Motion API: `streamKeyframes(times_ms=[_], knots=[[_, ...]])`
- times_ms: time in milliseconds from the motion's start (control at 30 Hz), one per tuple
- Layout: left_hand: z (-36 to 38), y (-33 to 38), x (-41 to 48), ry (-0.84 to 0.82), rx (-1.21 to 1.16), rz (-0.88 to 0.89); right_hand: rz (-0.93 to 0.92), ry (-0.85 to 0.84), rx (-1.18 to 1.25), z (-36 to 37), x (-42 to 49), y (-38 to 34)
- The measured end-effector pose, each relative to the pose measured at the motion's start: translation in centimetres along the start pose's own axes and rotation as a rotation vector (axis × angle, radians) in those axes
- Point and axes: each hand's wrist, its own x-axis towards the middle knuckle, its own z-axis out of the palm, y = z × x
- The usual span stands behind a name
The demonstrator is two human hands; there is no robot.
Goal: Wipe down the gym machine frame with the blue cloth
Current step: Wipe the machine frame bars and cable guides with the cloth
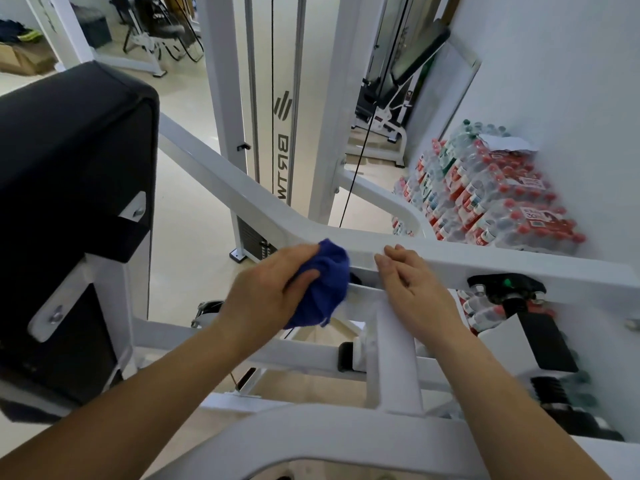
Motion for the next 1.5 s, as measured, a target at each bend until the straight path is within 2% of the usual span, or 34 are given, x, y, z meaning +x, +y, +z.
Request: streamKeyframes(times_ms=[67, 100, 167, 233, 333, 400, 533, 600, 700, 767, 833, 900, 1000, 1067, 1133, 1233, 1500], knots=[[-1.1, -0.2, -0.1, 0.077, -0.088, -0.228, -0.006, 0.009, -0.022, 0.1, -0.1, 0.0], [-1.5, -0.2, 0.2, 0.114, -0.091, -0.267, -0.012, 0.013, -0.035, 0.2, -0.1, -0.1], [-0.9, 0.5, 0.9, 0.129, -0.115, -0.234, -0.009, 0.02, -0.044, 0.2, -0.1, -0.2], [1.0, 1.6, 1.2, 0.059, -0.2, -0.203, 0.002, 0.017, -0.036, 0.3, -0.2, -0.4], [2.8, 2.0, 1.3, 0.061, -0.305, -0.303, -0.001, 0.018, -0.035, 0.2, -0.3, -0.6], [2.1, 1.1, 0.6, 0.051, -0.287, -0.349, -0.001, 0.019, -0.049, 0.2, -0.4, -0.9], [0.3, -1.7, -2.9, -0.073, -0.046, -0.478, -0.044, 0.015, -0.124, -0.1, -0.7, -1.7], [-0.3, -2.2, -3.0, -0.101, -0.042, -0.522, -0.055, 0.013, -0.161, -0.2, -0.6, -2.1], [-1.1, -0.9, -1.1, 0.021, -0.083, -0.45, -0.08, 0.033, -0.231, 0.0, -0.6, -2.6], [-0.9, 1.5, -0.4, 0.081, -0.191, -0.357, -0.061, 0.046, -0.224, 0.3, -0.4, -2.8], [0.2, 3.4, -0.8, 0.001, -0.203, -0.245, -0.041, 0.044, -0.214, 0.6, -0.5, -2.8], [1.1, 3.5, -1.7, -0.066, -0.119, -0.187, -0.04, 0.042, -0.214, 0.6, -0.6, -2.6], [-0.4, 2.0, -2.3, -0.119, -0.041, -0.416, -0.052, 0.041, -0.201, 0.4, -0.7, -2.4], [-1.5, 1.1, -2.9, -0.188, 0.189, -0.437, -0.055, 0.045, -0.195, 0.5, -0.7, -2.2], [-2.1, 1.3, -3.2, -0.11, 0.311, -0.279, -0.051, 0.058, -0.201, 0.7, -0.6, -2.2], [-2.2, 2.2, -3.6, 0.017, 0.304, 0.002, -0.047, 0.058, -0.217, 0.9, -0.6, -2.2], [0.9, -1.3, -3.8, -0.095, 0.397, 0.065, -0.026, 0.041, -0.142, 0.6, -0.7, -1.7]])
